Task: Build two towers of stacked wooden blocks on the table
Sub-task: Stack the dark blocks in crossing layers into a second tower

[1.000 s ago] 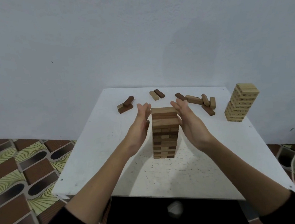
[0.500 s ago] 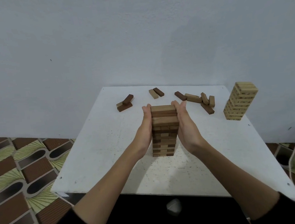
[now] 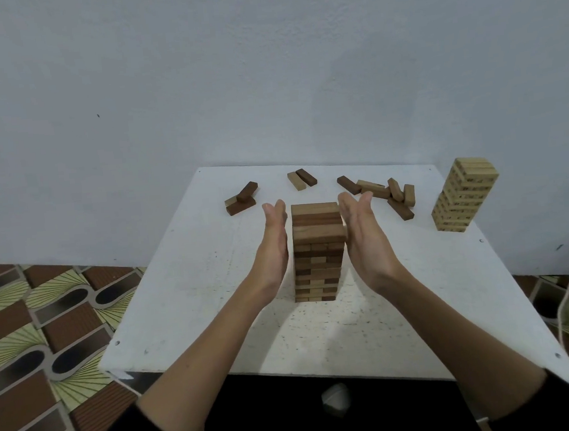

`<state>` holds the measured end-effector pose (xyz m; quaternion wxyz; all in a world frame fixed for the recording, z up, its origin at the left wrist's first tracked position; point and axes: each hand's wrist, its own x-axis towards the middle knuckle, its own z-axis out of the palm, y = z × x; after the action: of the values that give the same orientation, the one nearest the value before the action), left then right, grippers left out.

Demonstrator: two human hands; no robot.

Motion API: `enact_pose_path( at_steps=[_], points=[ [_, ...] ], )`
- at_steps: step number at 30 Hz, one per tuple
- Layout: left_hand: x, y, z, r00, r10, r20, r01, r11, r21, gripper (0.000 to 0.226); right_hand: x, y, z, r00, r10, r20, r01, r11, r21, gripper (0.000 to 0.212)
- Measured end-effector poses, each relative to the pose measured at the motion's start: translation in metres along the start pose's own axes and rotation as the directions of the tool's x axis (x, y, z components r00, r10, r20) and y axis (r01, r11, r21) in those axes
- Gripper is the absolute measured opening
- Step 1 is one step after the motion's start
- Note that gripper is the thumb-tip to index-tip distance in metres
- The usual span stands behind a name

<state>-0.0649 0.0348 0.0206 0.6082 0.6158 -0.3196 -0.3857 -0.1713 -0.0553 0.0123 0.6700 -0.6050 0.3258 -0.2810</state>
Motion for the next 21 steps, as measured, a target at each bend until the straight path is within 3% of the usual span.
enact_pose_path(
  at_steps=[2,10,12,15,18,21],
  points=[
    [0.007,-0.004,-0.008,1.0,0.015,-0.025,-0.015,1.0,-0.007,0.064,0.004,0.0,-0.008,0.999,-0.018,-0.029,0.018,1.0,-0.018,0.065],
    [0.047,-0.026,-0.049,0.989,-0.053,-0.141,0.056,0.998,0.015,0.062,0.062,0.029,-0.067,0.951,-0.148,-0.27,-0.007,0.866,-0.501,0.049],
    [0.058,-0.034,-0.056,0.988,-0.065,-0.136,0.074,0.996,0.056,0.059,0.085,0.039,-0.085,0.936,-0.209,-0.282,-0.02,0.77,-0.638,0.049],
    [0.078,-0.043,-0.063,0.991,-0.052,-0.121,0.068,0.99,0.126,0.043,0.117,0.048,-0.11,0.903,-0.324,-0.282,-0.082,0.514,-0.854,0.052],
    [0.091,-0.047,-0.063,0.989,-0.052,-0.141,0.077,0.982,0.174,0.029,0.136,0.049,-0.125,0.897,-0.243,-0.369,-0.266,0.371,-0.89,0.061],
    [0.102,-0.05,-0.063,0.991,-0.039,-0.13,0.071,0.966,0.249,0.044,0.153,0.05,-0.132,0.89,-0.158,-0.428,-0.364,0.319,-0.875,0.062]
  ],
)
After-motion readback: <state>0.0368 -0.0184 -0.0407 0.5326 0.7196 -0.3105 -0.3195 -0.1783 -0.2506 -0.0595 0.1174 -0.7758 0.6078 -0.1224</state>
